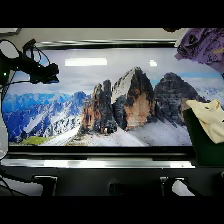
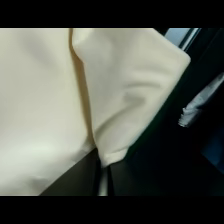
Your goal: Fold the clothes and pants, and hang the long-sleeved shirts on hangers.
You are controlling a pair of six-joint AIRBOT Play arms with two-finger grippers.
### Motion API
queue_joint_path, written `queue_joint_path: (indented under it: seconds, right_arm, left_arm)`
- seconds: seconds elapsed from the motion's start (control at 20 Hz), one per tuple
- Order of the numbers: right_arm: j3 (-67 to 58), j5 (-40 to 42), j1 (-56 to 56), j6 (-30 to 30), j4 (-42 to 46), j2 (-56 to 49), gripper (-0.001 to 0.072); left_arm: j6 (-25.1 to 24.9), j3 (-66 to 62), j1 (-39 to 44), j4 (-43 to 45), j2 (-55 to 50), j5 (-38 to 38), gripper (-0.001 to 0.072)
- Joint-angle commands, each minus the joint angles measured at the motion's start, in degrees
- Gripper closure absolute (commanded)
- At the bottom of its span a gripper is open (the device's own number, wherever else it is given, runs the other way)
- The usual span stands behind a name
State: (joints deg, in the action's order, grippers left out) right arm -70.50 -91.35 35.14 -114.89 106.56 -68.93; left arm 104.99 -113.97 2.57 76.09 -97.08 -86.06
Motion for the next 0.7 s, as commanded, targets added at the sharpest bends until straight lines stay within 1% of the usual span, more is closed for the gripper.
queue_joint_path:
  seconds: [0.0, 0.3, 0.5, 0.65]
  right_arm:
    - [6.01, 0.00, 0.02, 0.63, 5.33, 0.33, 0.0685]
    - [13.35, 0.76, 0.02, 0.70, 8.76, 0.33, 0.0685]
    - [13.99, 1.81, 0.02, 0.70, 10.73, 0.31, 0.0686]
    - [14.19, 0.94, 0.02, 0.98, 11.23, 0.31, 0.0686]
  left_arm:
    - [-0.02, 0.02, 0.00, 0.04, 0.02, 0.00, 0.0689]
    - [-0.02, 0.02, 0.00, 0.04, 0.02, 0.00, 0.0689]
    - [-0.02, 0.02, 0.00, 0.04, 0.02, 0.00, 0.0689]
    - [0.00, 0.02, 0.00, 0.04, 0.02, 0.02, 0.0690]
